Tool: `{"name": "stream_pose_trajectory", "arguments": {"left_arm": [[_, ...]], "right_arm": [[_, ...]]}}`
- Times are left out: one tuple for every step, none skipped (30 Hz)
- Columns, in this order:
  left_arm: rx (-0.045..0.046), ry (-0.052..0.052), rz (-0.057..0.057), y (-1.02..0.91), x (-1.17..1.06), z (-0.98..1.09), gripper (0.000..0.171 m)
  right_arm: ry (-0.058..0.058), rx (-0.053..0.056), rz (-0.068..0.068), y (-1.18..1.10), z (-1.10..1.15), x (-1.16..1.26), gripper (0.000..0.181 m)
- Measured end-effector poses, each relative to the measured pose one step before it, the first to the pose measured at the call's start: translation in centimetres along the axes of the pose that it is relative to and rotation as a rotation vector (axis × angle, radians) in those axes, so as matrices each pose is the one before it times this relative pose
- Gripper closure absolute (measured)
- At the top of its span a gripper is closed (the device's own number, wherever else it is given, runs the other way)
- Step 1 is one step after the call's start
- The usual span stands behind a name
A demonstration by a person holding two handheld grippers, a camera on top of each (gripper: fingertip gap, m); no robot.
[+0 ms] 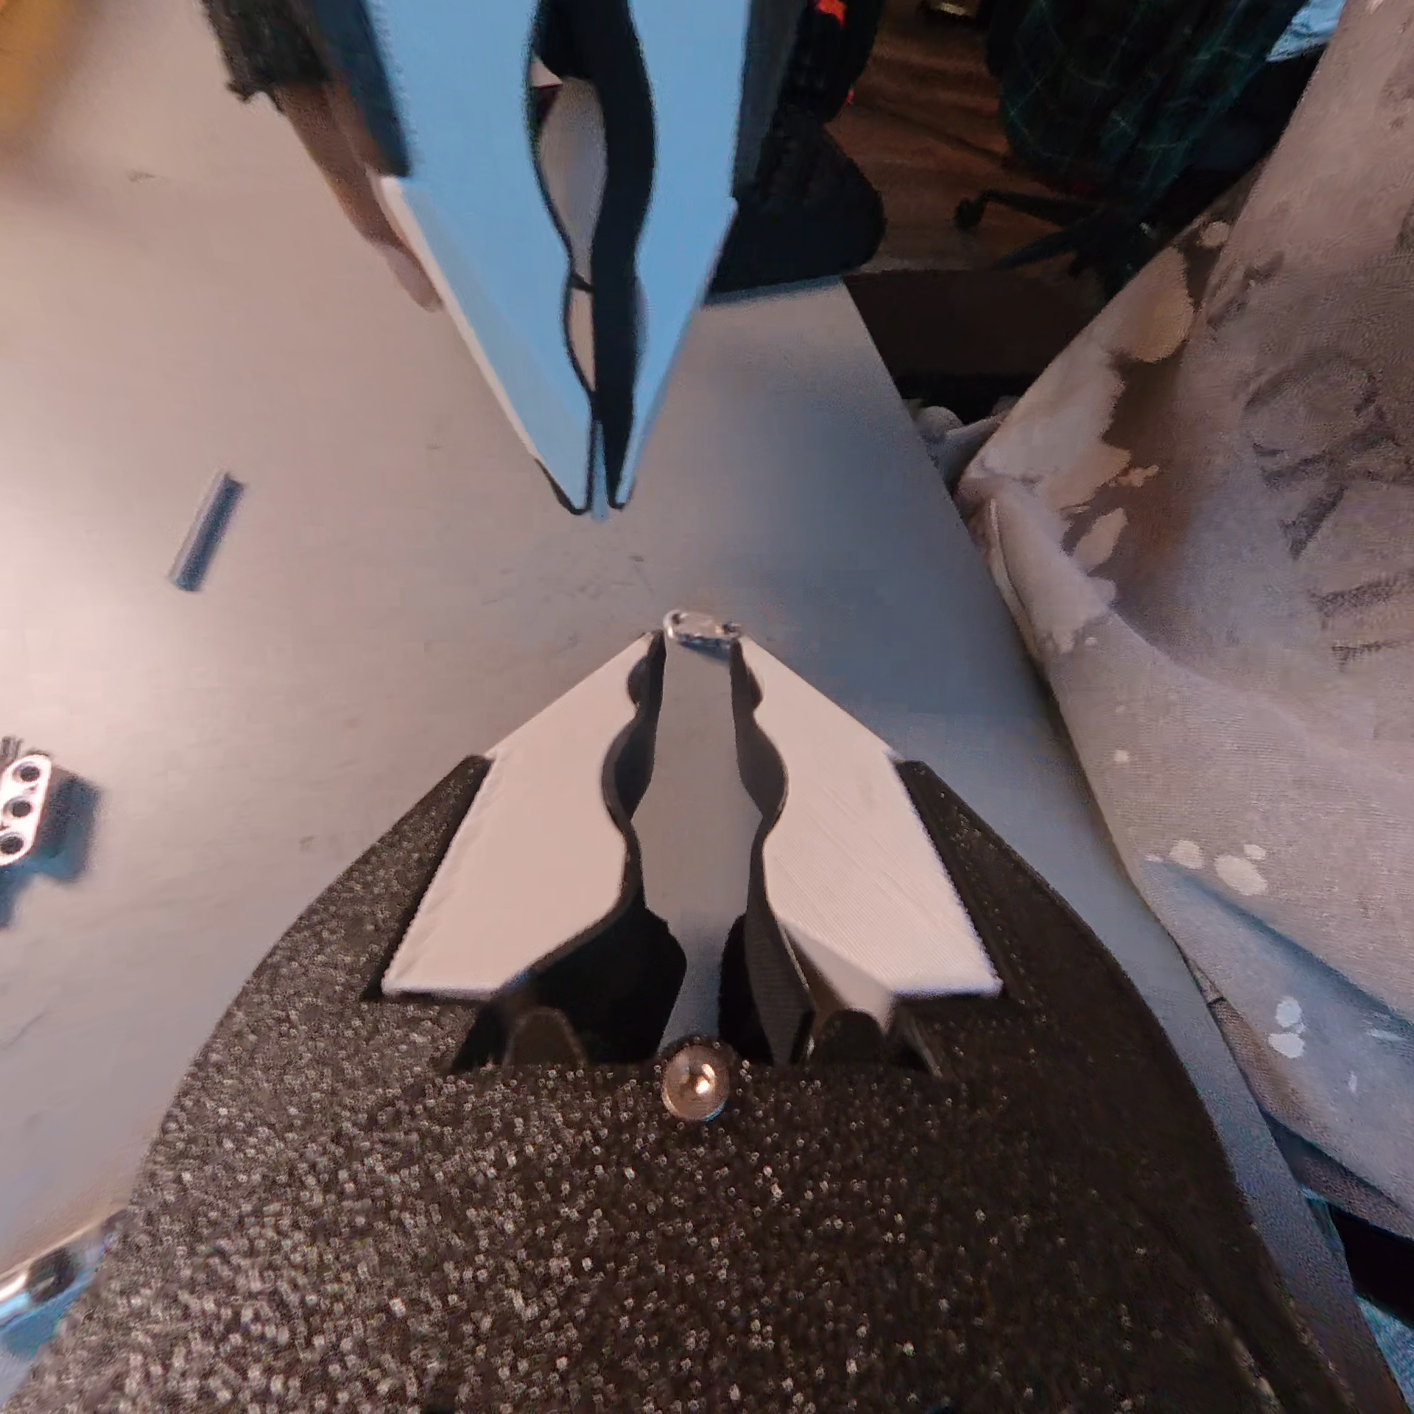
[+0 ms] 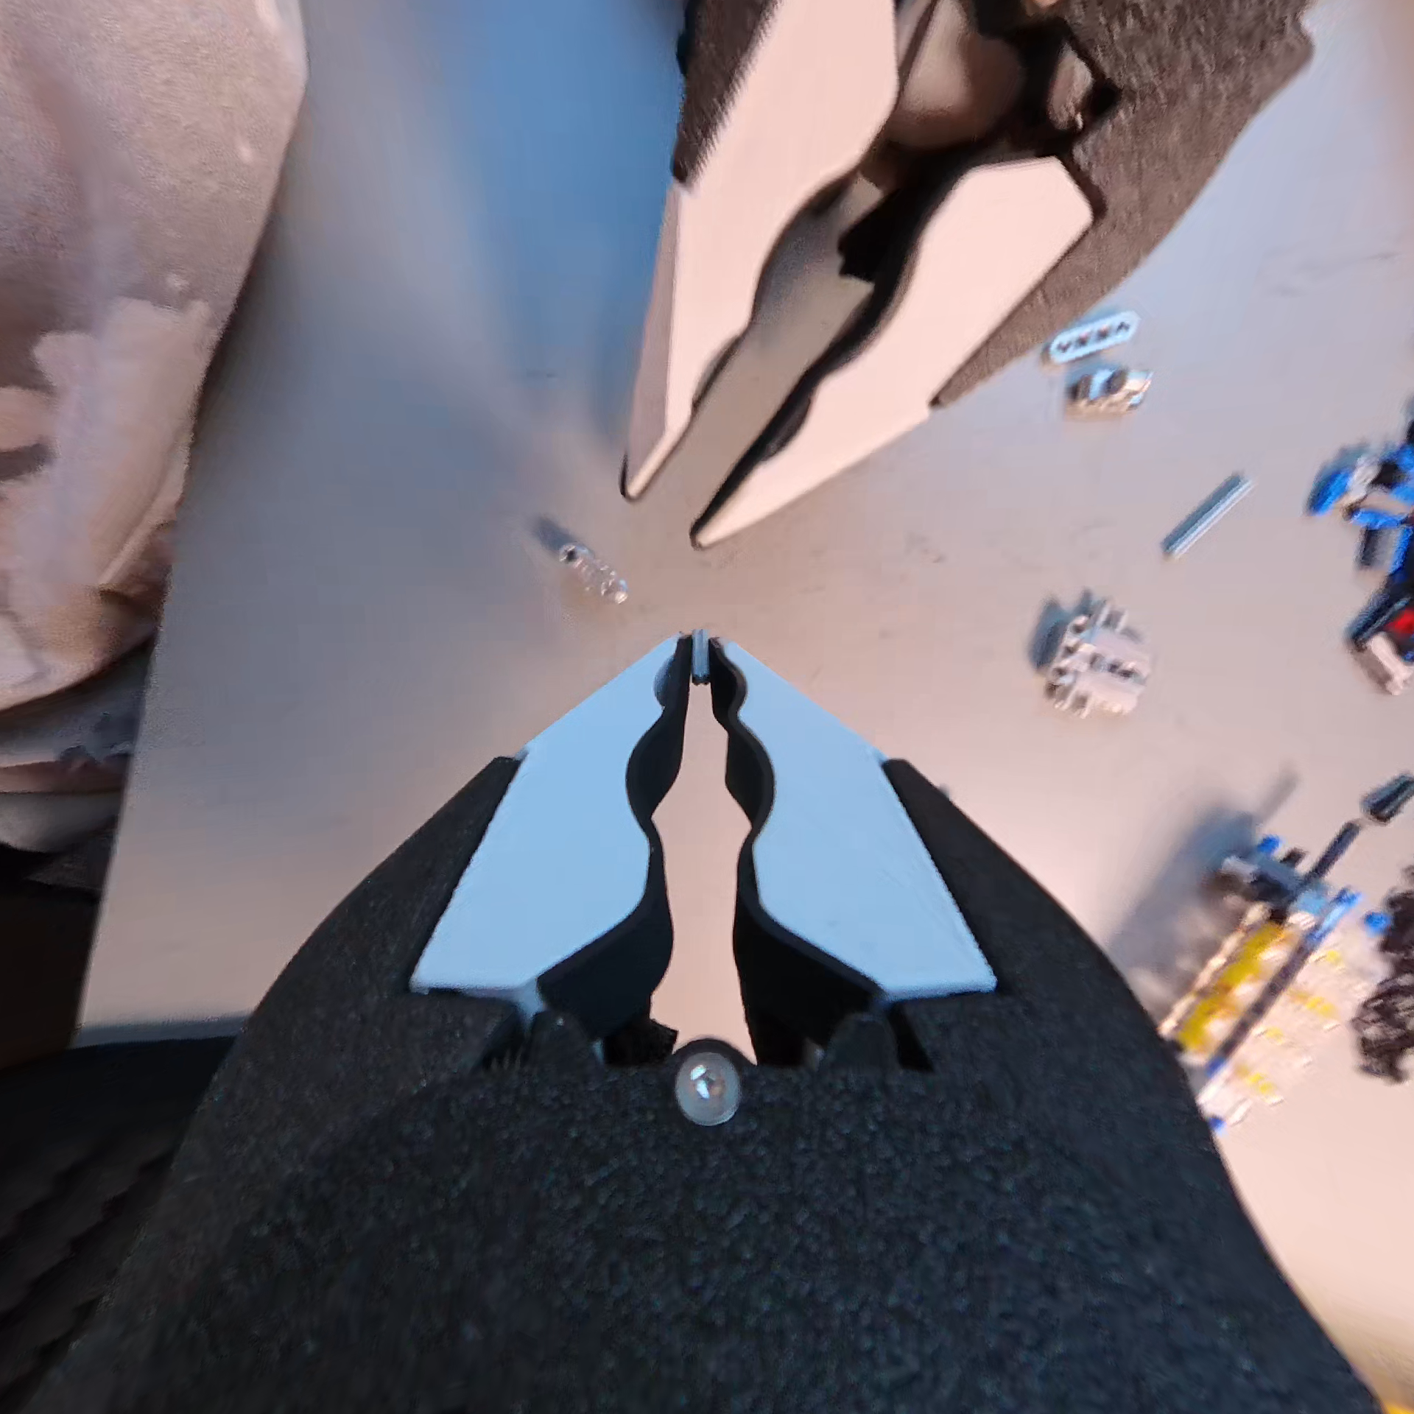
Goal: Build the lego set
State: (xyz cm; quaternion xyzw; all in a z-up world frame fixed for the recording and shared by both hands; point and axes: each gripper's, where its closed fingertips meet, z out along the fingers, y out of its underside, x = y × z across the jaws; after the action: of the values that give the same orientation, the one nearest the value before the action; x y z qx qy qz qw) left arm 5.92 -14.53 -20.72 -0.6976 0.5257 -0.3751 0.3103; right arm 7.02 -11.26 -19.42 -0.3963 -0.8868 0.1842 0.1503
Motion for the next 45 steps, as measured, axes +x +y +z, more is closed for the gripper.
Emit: {"name": "stream_pose_trajectory", "arguments": {"left_arm": [[-0.01349, 0.0109, 0.0200, 0.003, 0.607, 0.420, 0.155], [-0.01544, -0.0014, 0.0165, 0.012, 0.360, 0.486, 0.153], [-0.02239, -0.0130, 0.0105, 0.118, 0.090, 0.507, 0.152], [-0.03068, -0.0216, 0.0042, 0.235, -0.113, 0.509, 0.150], [-0.03314, -0.0144, 0.0030, 0.286, -0.030, 0.469, 0.148], [-0.02908, -0.0089, 0.0027, 0.236, 0.037, 0.403, 0.147], [-0.02274, -0.0193, 0.0019, 0.155, -0.139, 0.326, 0.147], [-0.02009, -0.0230, 0.0060, 0.148, -0.234, 0.272, 0.147], [-0.01444, -0.0229, 0.0118, 0.115, -0.290, 0.157, 0.152], [-0.00413, -0.0202, 0.0098, 0.010, -0.331, -0.026, 0.153], [-0.00104, -0.0119, -0.0018, 0.035, -0.313, -0.096, 0.153], [0.00258, 0.0014, -0.0109, 0.062, -0.186, -0.096, 0.153], [0.00584, 0.0060, -0.0129, 0.026, -0.072, -0.087, 0.154], [0.00523, 0.0017, -0.0062, 0.015, -0.025, -0.048, 0.154], [0.00286, -0.0024, 0.0030, -0.003, 0.017, 0.002, 0.154], [0.00143, -0.0068, 0.0074, -0.051, 0.011, 0.055, 0.155], [0.00190, -0.0072, 0.0077, -0.117, -0.007, 0.118, 0.156], [-0.00057, -0.0031, 0.0057, -0.113, 0.017, 0.159, 0.157], [-0.00331, -0.0033, 0.0045, -0.088, -0.042, 0.178, 0.161], [-0.00164, -0.0028, 0.0047, -0.075, -0.067, 0.106, 0.165], [-0.00284, -0.0089, 0.0031, -0.022, -0.210, 0.027, 0.165], [-0.00269, -0.0046, 0.0006, 0.059, -0.223, -0.059, 0.165], [-0.00137, -0.0009, -0.0041, 0.126, -0.221, -0.138, 0.165], [0.00007, -0.0065, -0.0075, 0.177, -0.321, -0.187, 0.165], [0.00101, -0.0073, -0.0086, 0.203, -0.332, -0.222, 0.165], [0.00387, -0.0070, -0.0088, 0.167, -0.297, -0.236, 0.165], [0.00907, -0.0067, -0.0084, 0.079, -0.257, -0.257, 0.165], [0.01405, 0.0026, -0.0087, -0.012, -0.097, -0.293, 0.162], [0.02088, 0.0091, -0.0113, -0.164, 0.008, -0.362, 0.159], [0.02939, 0.0126, -0.0113, -0.332, 0.088, -0.421, 0.158], [0.03703, 0.0189, -0.0111, -0.460, 0.216, -0.469, 0.158], [0.04688, 0.0308, -0.0171, -0.612, 0.393, -0.463, 0.158], [0.05917, 0.0458, -0.0310, -0.802, 0.547, -0.448, 0.158], [0.07253, 0.0645, -0.0479, -1.021, 0.704, -0.480, 0.158], [0.07895, 0.0788, -0.0591, -1.164, 0.797, -0.524, 0.158], [0.07285, 0.0740, -0.0602, -1.134, 0.692, -0.551, 0.158], [0.06409, 0.0494, -0.0487, -1.006, 0.385, -0.558, 0.158], [0.05300, 0.0371, -0.0310, -0.823, 0.331, -0.520, 0.158], [0.04137, 0.0415, -0.0221, -0.645, 0.520, -0.401, 0.158], [0.03364, 0.0362, -0.0200, -0.568, 0.499, -0.252, 0.159], [0.02769, 0.0257, -0.0166, -0.472, 0.378, -0.115, 0.160], [0.01749, 0.0143, -0.0119, -0.305, 0.234, -0.016, 0.162], [0.01038, 0.0040, -0.0064, -0.165, 0.091, 0.041, 0.165], [0.00688, 0.0037, -0.0051, -0.105, 0.092, 0.048, 0.165], [0.00195, 0.0019, -0.0071, -0.030, 0.052, 0.032, 0.165]], "right_arm": [[-0.0023, 0.0017, 0.0304, 0.515, -0.289, -0.533, 0.180], [0.0155, 0.0073, 0.0257, 0.503, -0.284, -0.283, 0.180], [0.0133, 0.0085, 0.0261, 0.497, -0.278, -0.310, 0.180], [0.0086, 0.0082, 0.0295, 0.469, -0.221, -0.351, 0.180], [0.0143, 0.0112, 0.0240, 0.357, -0.170, -0.251, 0.180], [0.0122, 0.0119, 0.0186, 0.258, -0.092, -0.274, 0.180], [0.0082, 0.0095, 0.0145, 0.206, -0.031, -0.303, 0.180], [0.0096, 0.0077, 0.0088, 0.153, 0.033, -0.258, 0.180], [0.0100, 0.0066, 0.0052, 0.109, 0.072, -0.205, 0.180], [0.0078, 0.0063, 0.0042, 0.069, 0.089, -0.176, 0.180], [0.0068, 0.0075, 0.0034, 0.015, 0.091, -0.131, 0.180], [0.0059, 0.0078, 0.0029, -0.004, 0.074, -0.078, 0.180], [0.0058, 0.0068, 0.0018, -0.015, 0.049, -0.050, 0.180], [0.0057, 0.0057, 0.0006, -0.012, 0.054, -0.012, 0.180], [0.0054, 0.0055, 0.0002, -0.022, 0.048, -0.008, 0.180], [0.0036, 0.0050, 0.0005, -0.027, 0.058, -0.005, 0.179], [0.0024, 0.0039, 0.0005, -0.022, 0.083, -0.011, 0.179], [0.0021, 0.0030, -0.0006, -0.025, 0.105, 0.018, 0.179], [0.0024, 0.0030, -0.0018, -0.063, 0.132, 0.030, 0.179], [0.0021, 0.0047, -0.0028, -0.136, 0.157, 0.048, 0.179], [0.0016, 0.0062, -0.0041, -0.205, 0.155, 0.061, 0.180], [0.0031, 0.0076, -0.0053, -0.258, 0.150, 0.081, 0.179], [0.0041, 0.0079, -0.0059, -0.287, 0.163, 0.115, 0.179], [0.0056, 0.0071, -0.0063, -0.254, 0.148, 0.162, 0.179], [0.0091, 0.0069, -0.0075, -0.254, 0.152, 0.233, 0.179], [0.0112, 0.0074, -0.0078, -0.235, 0.151, 0.262, 0.180], [0.0067, 0.0061, -0.0063, -0.210, 0.151, 0.232, 0.179], [0.0037, 0.0066, -0.0048, -0.207, 0.140, 0.196, 0.179], [0.0022, 0.0075, -0.0038, -0.213, 0.108, 0.183, 0.180], [0.0033, 0.0094, -0.0036, -0.279, 0.074, 0.188, 0.179], [0.0046, 0.0144, -0.0037, -0.356, 0.019, 0.195, 0.179], [0.0032, 0.0192, -0.0046, -0.464, -0.047, 0.143, 0.179], [0.0109, 0.0288, -0.0152, -0.679, -0.154, 0.173, 0.179], [0.0136, 0.0459, -0.0319, -1.023, -0.303, 0.074, 0.179], [0.0070, 0.0488, -0.0321, -1.196, -0.365, -0.066, 0.179], [0.0131, 0.0373, -0.0260, -1.124, -0.339, 0.086, 0.179], [0.0173, 0.0256, -0.0271, -0.960, -0.323, 0.166, 0.179], [0.0180, 0.0180, -0.0266, -0.829, -0.285, 0.186, 0.179], [0.0186, 0.0135, -0.0211, -0.706, -0.272, 0.238, 0.179], [0.0205, 0.0103, -0.0163, -0.585, -0.234, 0.277, 0.179], [0.0134, 0.0053, -0.0143, -0.426, -0.173, 0.189, 0.179], [0.0079, -0.0007, -0.0129, -0.287, -0.104, 0.103, 0.179], [0.0067, 0.0016, -0.0115, -0.246, -0.059, 0.079, 0.179], [0.0025, 0.0008, -0.0081, -0.176, -0.015, 0.013, 0.179], [0.0002, -0.0002, -0.0049, -0.086, 0.001, -0.007, 0.179]]}}
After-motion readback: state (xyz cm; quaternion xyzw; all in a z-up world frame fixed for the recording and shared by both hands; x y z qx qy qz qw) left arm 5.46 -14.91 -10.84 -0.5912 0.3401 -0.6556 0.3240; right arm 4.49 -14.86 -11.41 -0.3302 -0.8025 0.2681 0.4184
